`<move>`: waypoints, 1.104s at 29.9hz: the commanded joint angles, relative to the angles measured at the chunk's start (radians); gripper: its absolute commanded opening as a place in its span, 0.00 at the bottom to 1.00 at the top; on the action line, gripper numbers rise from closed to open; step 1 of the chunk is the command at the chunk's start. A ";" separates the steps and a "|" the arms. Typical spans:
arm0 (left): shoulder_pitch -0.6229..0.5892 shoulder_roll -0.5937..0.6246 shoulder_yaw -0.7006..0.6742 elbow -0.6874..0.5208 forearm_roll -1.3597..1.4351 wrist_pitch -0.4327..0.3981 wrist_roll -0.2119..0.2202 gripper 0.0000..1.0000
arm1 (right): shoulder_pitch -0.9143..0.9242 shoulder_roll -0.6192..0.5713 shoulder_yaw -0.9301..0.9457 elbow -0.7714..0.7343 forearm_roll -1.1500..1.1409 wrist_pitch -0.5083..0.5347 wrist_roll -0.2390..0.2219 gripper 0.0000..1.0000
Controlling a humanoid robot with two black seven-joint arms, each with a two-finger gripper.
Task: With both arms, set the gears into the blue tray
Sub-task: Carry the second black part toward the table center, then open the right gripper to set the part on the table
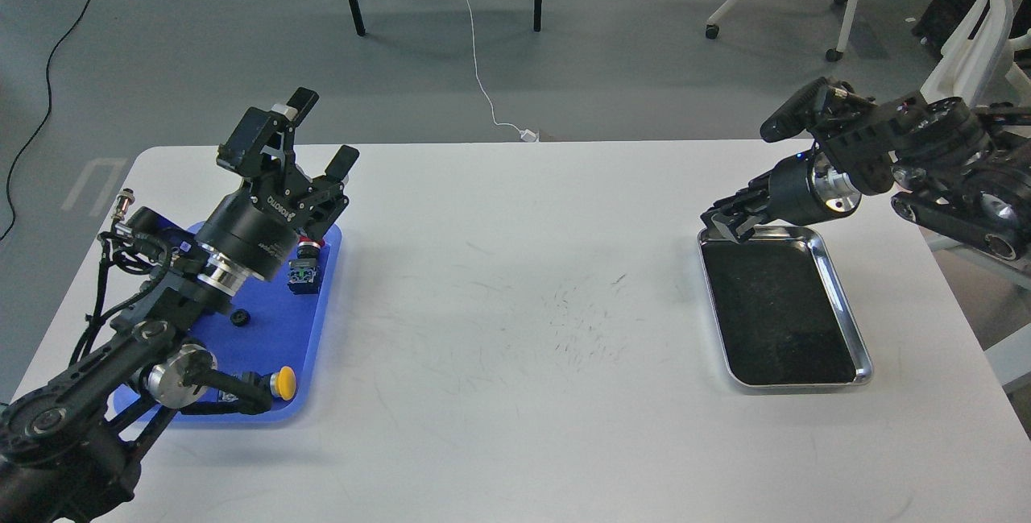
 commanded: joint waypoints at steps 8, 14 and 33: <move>0.008 0.016 -0.031 -0.015 -0.002 0.000 0.000 0.98 | 0.005 0.401 -0.083 -0.064 0.103 -0.030 0.000 0.21; 0.018 0.031 -0.034 -0.018 -0.002 0.000 0.000 0.98 | -0.025 0.459 -0.149 -0.073 0.156 -0.060 0.000 0.21; 0.034 0.042 -0.034 -0.034 -0.002 0.002 0.000 0.98 | -0.101 0.459 -0.164 -0.073 0.169 -0.119 0.000 0.30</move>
